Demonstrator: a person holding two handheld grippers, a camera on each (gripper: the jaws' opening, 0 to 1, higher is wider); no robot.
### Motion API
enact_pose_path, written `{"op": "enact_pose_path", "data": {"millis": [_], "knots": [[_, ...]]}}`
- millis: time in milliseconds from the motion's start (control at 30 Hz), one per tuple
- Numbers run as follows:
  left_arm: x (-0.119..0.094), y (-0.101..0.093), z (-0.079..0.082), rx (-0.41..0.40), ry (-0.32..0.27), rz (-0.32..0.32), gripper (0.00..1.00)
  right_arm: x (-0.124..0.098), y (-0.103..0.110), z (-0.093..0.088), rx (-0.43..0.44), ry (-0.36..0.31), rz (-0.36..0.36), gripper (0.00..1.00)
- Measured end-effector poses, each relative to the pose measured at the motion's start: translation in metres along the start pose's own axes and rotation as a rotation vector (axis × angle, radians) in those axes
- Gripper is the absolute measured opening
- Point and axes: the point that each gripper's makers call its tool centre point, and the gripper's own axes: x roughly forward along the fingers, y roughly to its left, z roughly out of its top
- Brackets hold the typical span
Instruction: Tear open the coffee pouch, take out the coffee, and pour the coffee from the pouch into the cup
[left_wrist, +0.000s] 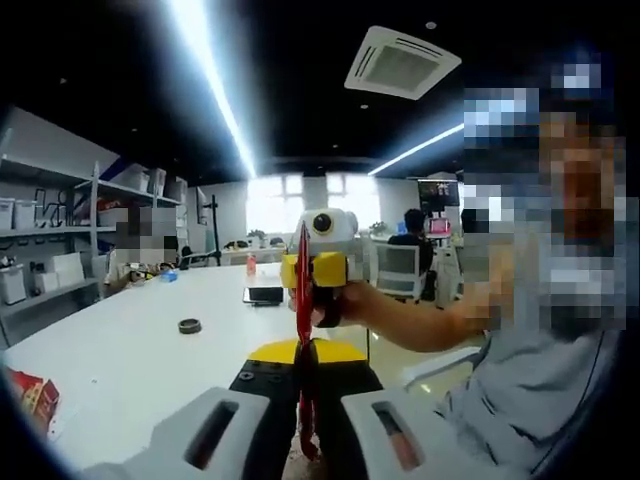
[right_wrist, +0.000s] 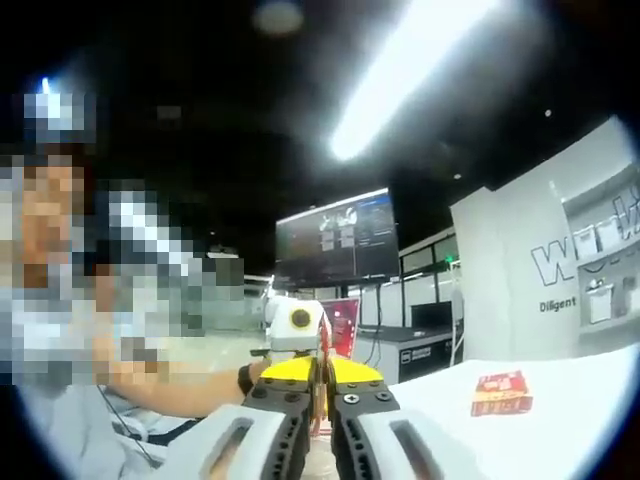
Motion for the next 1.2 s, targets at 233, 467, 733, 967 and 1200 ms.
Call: {"op": "enact_pose_path", "data": {"millis": [233, 467, 733, 967, 1200], "knots": [[0.001, 0.0, 0.0, -0.02, -0.006, 0.012, 0.14, -0.001, 0.003, 0.001, -0.003, 0.007, -0.008, 0.02], [0.0, -0.001, -0.006, 0.019, 0.02, 0.023, 0.04, -0.003, 0.005, 0.004, 0.009, -0.003, -0.007, 0.03], [-0.001, -0.003, -0.011, 0.023, 0.045, 0.003, 0.04, -0.004, 0.007, 0.008, -0.008, -0.021, -0.006, 0.14], [-0.002, 0.001, -0.012, 0.012, 0.029, 0.026, 0.1, -0.003, 0.005, 0.01, 0.001, -0.028, -0.015, 0.02], [0.003, 0.002, 0.016, 0.003, -0.032, 0.026, 0.14, 0.002, 0.007, 0.0, 0.006, 0.01, -0.009, 0.02]]}}
